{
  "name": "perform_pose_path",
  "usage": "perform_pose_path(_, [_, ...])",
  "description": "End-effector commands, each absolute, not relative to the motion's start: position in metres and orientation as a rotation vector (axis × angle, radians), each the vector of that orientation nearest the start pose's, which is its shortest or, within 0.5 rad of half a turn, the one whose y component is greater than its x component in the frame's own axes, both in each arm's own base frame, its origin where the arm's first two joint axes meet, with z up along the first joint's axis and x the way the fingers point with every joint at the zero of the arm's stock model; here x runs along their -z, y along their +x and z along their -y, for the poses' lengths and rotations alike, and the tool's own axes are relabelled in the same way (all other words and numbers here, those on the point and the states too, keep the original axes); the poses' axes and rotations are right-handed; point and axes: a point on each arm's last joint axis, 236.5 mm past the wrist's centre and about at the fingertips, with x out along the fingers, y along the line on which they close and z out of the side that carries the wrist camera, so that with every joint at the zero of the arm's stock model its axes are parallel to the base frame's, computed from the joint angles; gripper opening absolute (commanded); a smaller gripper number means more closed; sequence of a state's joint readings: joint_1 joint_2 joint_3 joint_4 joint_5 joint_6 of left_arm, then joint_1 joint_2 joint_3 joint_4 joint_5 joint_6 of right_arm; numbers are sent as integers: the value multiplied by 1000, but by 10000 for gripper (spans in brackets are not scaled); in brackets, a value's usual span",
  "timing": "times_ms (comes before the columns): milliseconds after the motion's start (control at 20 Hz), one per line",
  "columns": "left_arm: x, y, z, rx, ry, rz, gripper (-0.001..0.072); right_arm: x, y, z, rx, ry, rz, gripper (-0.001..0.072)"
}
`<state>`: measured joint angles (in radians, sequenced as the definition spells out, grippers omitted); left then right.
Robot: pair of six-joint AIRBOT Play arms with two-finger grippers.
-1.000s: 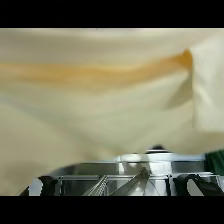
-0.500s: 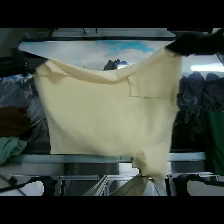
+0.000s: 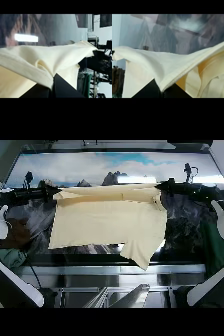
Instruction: Fold the shirts.
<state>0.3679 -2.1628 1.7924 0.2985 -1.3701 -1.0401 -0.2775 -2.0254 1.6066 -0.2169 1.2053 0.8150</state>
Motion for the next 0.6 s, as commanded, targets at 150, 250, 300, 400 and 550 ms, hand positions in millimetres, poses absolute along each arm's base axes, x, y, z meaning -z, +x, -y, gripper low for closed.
perform_pose_path(150, [59,579,22,669,-883,-1047,15,50,541,-67,-795,838,-919,19])
perform_pose_path(250, [73,573,21,638,-803,-1110,16,61,534,-63,-784,797,-960,19])
perform_pose_path(300, [77,569,20,632,-785,-1133,16,67,530,-60,-773,777,-989,19])
perform_pose_path(400, [93,558,13,594,-735,-1203,16,78,523,-60,-767,737,-1035,19])
perform_pose_path(550, [110,552,16,566,-698,-1251,16,85,523,-70,-778,714,-1042,19])
